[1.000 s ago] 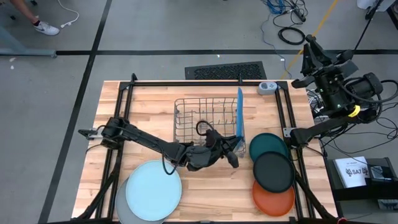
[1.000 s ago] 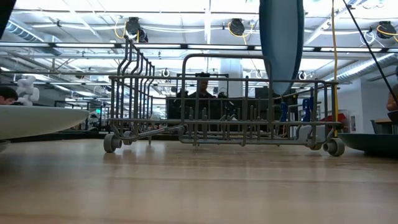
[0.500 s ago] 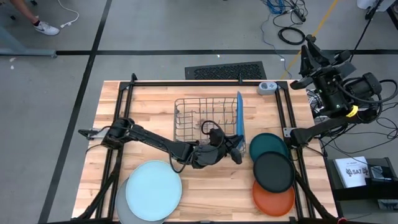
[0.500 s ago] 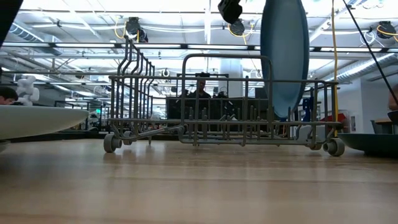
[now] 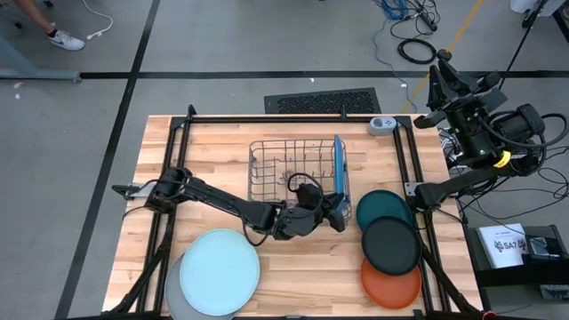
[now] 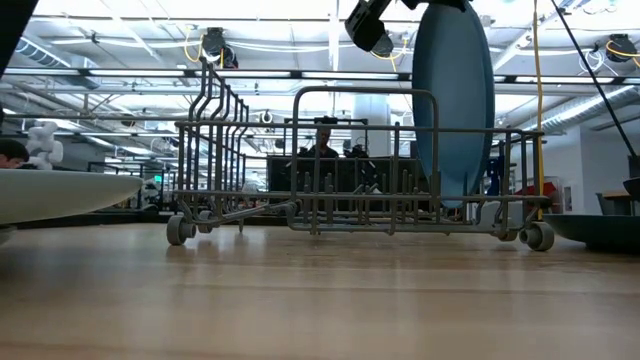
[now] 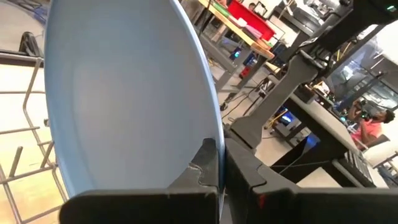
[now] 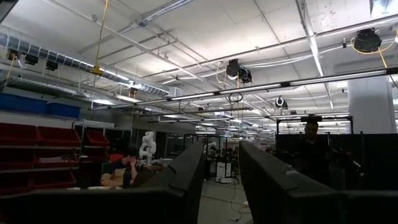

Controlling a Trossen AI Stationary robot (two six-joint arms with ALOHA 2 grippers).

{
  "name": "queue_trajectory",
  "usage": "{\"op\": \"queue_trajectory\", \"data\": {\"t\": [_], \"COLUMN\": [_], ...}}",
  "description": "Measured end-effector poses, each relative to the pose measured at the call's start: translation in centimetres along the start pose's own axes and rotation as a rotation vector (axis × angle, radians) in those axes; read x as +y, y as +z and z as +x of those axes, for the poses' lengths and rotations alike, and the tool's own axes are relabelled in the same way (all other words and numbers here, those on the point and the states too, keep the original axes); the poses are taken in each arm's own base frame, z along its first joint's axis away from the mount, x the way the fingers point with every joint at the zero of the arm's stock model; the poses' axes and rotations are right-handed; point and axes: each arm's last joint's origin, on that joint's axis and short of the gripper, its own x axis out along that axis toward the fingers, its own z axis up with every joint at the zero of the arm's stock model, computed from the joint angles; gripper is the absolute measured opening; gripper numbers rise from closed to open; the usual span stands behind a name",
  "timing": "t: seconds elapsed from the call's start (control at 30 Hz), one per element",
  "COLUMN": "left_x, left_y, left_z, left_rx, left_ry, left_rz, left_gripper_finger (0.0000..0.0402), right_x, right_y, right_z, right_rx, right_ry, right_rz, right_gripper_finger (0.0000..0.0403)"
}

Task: Sort dishes
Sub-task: Put the blue plate into the dish rack

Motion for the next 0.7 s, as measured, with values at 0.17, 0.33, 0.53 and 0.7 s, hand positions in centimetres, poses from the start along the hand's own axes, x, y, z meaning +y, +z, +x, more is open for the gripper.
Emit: {"op": "queue_trajectory", "data": {"t": [0.17, 0.33, 0.53, 0.7], "left_x": [0.3, 1.3, 2.0, 1.9], "left_y": [0.0, -1.3, -2.1, -2.1], "left_z": [0.4, 1.7, 2.4, 2.4], "left_rx": [-0.006, 0.025, 0.050, 0.053], "left_ry": [0.009, 0.010, 0.015, 0.011], "left_rz": [-0.002, -0.065, -0.063, -0.062], "left_gripper_finger": [0.0004, 0.0004, 0.0004, 0.0006], "right_x": [0.0, 0.0, 0.2, 0.2], "right_y": [0.0, 0.0, -0.1, -0.2], "right_z": [0.0, 0.0, 0.0, 0.0], "right_rx": [0.000, 0.003, 0.009, 0.013], "right_ry": [0.000, 0.003, 0.010, 0.014], "right_rz": [0.000, 0.007, 0.001, -0.007], "right_gripper_finger": [0.0098, 0.0098, 0.0098, 0.0098]}}
